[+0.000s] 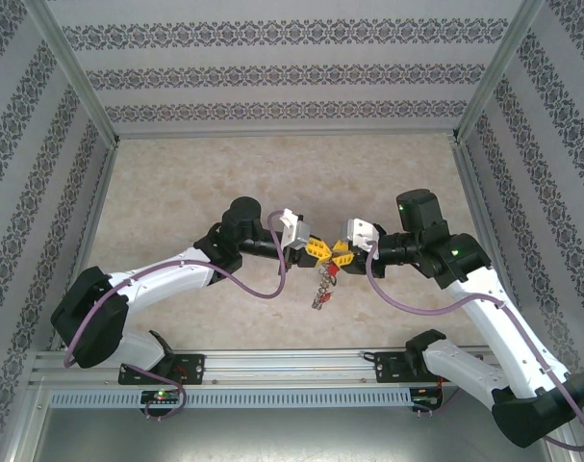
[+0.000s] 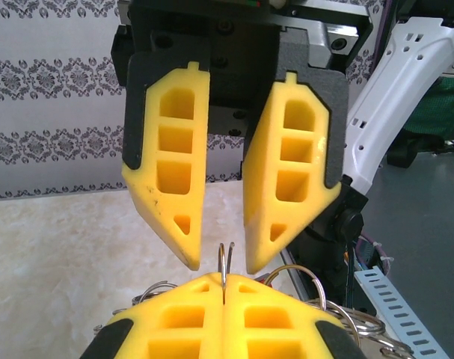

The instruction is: Put the keys on the keyring

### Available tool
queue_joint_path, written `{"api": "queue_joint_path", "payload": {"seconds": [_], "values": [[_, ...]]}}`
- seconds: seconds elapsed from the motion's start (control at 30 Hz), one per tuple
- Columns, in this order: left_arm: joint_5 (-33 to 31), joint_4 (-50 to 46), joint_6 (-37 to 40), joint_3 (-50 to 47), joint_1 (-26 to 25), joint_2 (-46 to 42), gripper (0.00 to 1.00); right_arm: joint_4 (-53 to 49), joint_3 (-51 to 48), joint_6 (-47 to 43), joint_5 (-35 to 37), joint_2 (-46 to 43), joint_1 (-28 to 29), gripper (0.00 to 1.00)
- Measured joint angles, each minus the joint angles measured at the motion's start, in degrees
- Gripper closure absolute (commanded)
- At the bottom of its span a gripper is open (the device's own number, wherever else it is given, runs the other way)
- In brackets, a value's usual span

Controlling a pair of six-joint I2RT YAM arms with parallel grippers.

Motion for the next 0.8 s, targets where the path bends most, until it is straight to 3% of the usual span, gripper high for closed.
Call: {"api": "queue_joint_path", "payload": {"seconds": [0.1, 0.3, 0.47, 0.53, 0.6, 0.73, 0.8], "values": [[0.0, 0.0, 0.0, 0.0, 0.0, 0.0, 1.00, -0.1, 0.0, 0.0, 0.4, 0.0, 0.2, 0.80], [0.2, 0.0, 0.0, 0.0, 0.0, 0.0, 1.00, -1.2, 0.8, 0.0, 0.5, 1.0, 0.3, 0.99], [0.1, -0.3, 0.0, 0.0, 0.1, 0.0, 0.99, -2.2, 1.6, 0.4, 1.7, 1.4, 0.6, 1.00], [-0.7, -0.2, -0.1, 0.0, 0.1, 0.0, 0.84, -2.1, 1.9, 1.5, 2.4, 1.7, 0.6, 1.00], [-1.8, -0.2, -0.1, 0.0, 0.1, 0.0, 0.63, -1.5, 1.9, 4.1, 3.7, 1.7, 1.2, 1.00], [-3.3, -0.3, -0.9, -0.2, 1.3, -0.9, 0.39, 0.8, 1.9, 15.7, 11.2, 2.8, 3.8, 1.00], [-3.8, -0.5, -1.2, -0.9, 2.7, -2.5, 0.37, 0.4, 3.2, 22.6, 15.3, 4.9, 5.0, 1.00]]}}
